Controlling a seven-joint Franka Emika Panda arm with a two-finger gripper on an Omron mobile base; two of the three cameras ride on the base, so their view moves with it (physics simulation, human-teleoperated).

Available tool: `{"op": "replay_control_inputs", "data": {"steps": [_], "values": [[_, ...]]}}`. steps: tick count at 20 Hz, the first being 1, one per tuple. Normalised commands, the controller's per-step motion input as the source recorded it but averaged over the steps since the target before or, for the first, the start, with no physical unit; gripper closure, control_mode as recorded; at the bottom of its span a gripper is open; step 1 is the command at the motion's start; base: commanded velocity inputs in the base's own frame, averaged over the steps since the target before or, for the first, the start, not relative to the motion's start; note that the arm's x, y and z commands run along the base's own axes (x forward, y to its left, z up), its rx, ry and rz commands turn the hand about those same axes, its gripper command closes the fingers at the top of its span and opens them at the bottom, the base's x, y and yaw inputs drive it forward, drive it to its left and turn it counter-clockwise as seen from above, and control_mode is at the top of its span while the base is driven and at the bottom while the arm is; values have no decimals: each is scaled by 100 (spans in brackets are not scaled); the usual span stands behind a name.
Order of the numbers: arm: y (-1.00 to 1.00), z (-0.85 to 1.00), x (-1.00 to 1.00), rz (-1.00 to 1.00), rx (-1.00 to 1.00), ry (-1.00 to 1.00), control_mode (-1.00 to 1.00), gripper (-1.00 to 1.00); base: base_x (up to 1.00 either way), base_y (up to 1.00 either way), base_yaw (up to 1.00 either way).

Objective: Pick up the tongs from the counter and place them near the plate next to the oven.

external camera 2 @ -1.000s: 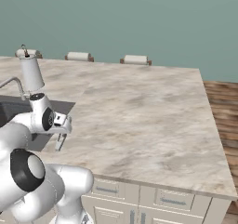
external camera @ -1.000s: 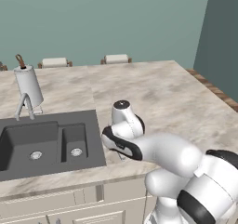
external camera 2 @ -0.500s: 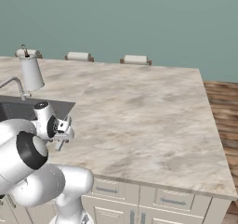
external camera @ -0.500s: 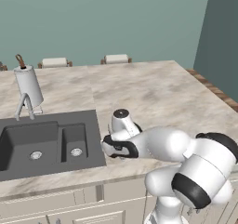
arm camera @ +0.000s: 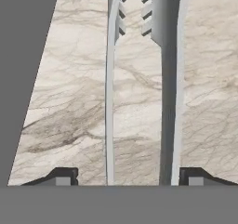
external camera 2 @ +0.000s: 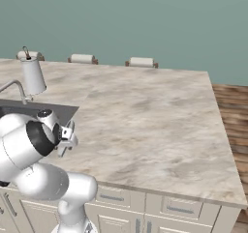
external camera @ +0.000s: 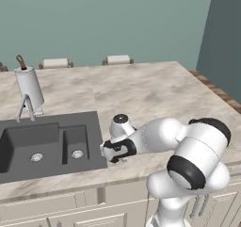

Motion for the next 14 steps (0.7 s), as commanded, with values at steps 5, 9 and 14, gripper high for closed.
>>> {"op": "replay_control_inputs", "data": {"steps": [5, 9, 14], "values": [[3, -41, 5, 0, -3, 0, -100, 100, 0, 0, 0], [1, -53, 0, -3, -3, 1, -100, 100, 0, 0, 0], [-10, -31, -17, -6, 0, 2, -100, 100, 0, 0, 0]]}}
